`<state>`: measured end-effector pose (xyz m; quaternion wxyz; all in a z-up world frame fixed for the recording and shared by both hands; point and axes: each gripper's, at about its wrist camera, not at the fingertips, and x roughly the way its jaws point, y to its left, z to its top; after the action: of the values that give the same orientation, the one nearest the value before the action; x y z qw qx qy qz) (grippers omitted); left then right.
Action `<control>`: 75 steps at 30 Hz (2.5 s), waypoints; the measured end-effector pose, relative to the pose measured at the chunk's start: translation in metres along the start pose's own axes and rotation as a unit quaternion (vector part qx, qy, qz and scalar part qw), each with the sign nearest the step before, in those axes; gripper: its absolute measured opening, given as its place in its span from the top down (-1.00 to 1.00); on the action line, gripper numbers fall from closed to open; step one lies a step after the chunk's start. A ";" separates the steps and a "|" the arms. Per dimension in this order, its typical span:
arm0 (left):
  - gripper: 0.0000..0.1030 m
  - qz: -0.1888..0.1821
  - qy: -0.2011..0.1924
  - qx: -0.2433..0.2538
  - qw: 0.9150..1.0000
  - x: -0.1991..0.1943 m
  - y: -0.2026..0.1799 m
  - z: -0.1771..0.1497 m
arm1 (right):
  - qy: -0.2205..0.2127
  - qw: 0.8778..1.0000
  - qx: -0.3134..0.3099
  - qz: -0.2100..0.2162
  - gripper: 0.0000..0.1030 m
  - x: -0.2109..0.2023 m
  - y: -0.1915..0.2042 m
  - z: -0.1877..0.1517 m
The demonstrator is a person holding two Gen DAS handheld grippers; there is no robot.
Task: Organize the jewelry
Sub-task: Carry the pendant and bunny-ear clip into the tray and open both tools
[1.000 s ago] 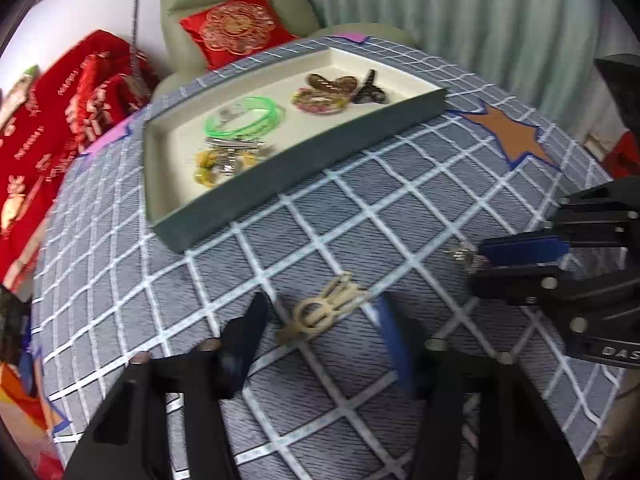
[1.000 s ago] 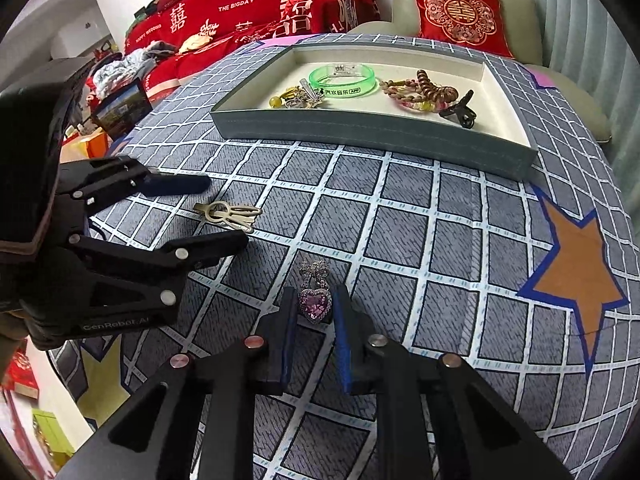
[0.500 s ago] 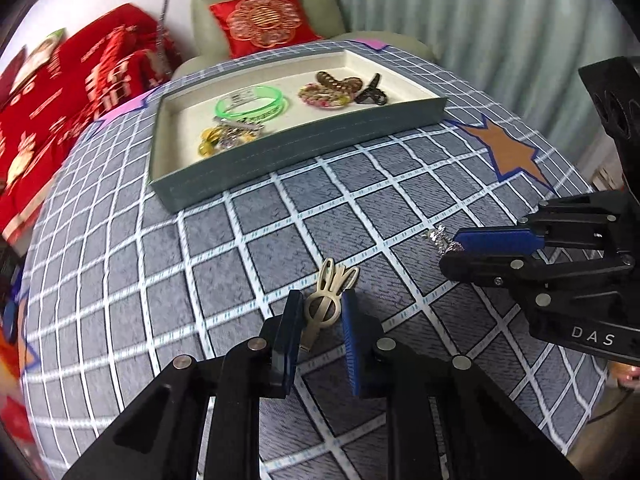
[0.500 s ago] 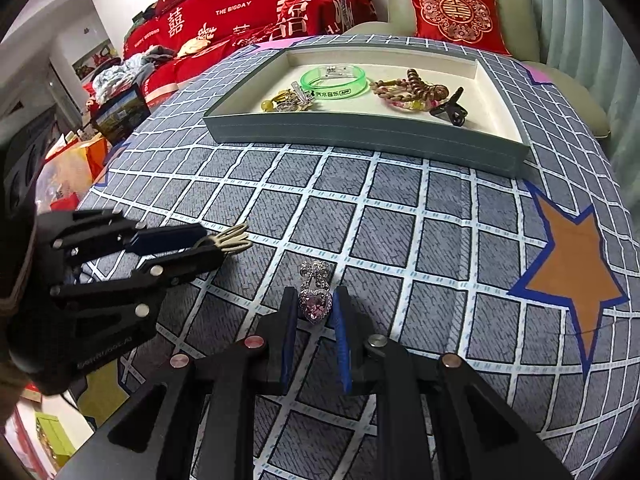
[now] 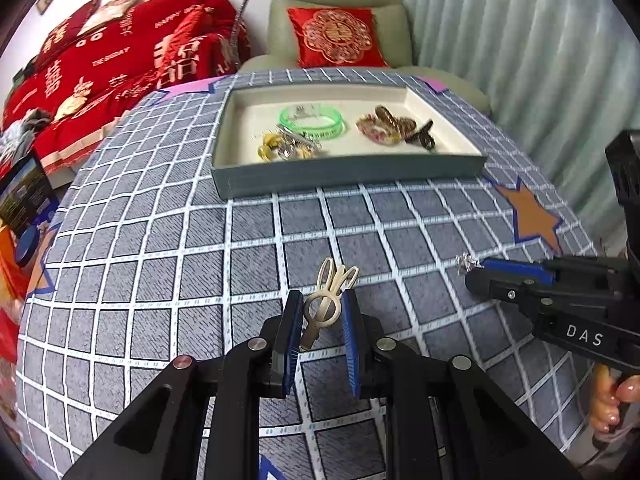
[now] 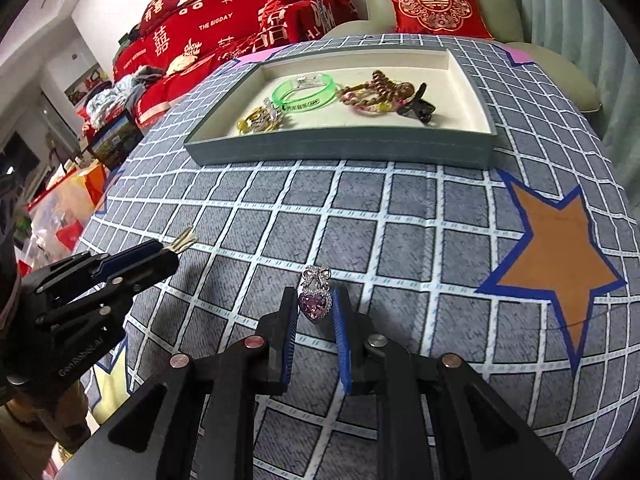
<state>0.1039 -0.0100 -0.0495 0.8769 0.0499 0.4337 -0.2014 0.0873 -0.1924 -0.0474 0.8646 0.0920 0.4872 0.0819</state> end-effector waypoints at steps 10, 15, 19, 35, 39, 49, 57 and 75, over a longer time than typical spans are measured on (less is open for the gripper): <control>0.42 0.020 -0.017 -0.017 1.000 -0.008 -0.008 0.020 | -0.020 1.000 0.002 -0.001 0.62 -0.020 -0.016 0.020; 0.42 0.023 -0.024 -0.016 0.999 -0.009 -0.014 0.032 | -0.033 0.999 0.007 -0.003 0.62 -0.030 -0.025 0.036; 0.42 0.026 -0.031 -0.018 0.999 -0.009 -0.016 0.041 | -0.042 0.999 0.007 -0.003 0.62 -0.035 -0.030 0.049; 0.42 0.048 -0.061 -0.036 0.996 0.006 0.003 0.098 | -0.063 0.998 0.003 -0.004 0.62 -0.033 -0.054 0.122; 0.42 0.053 -0.062 -0.033 0.996 0.020 0.005 0.114 | -0.060 0.998 0.004 0.002 0.62 -0.021 -0.055 0.138; 0.42 0.074 -0.036 -0.040 0.996 0.066 0.016 0.128 | -0.038 0.999 0.000 0.003 0.62 0.022 -0.047 0.156; 0.42 0.085 -0.021 -0.036 0.995 0.089 0.017 0.128 | -0.021 1.000 0.001 -0.008 0.62 0.051 -0.049 0.159; 0.42 0.099 -0.004 -0.021 0.995 0.102 0.011 0.125 | 0.006 1.000 0.004 -0.018 0.61 0.069 -0.049 0.155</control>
<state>0.2563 -0.0648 -0.0525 0.8952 0.0734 0.4269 -0.1049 0.2587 -0.2362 -0.0375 0.8625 0.0859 0.4945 0.0650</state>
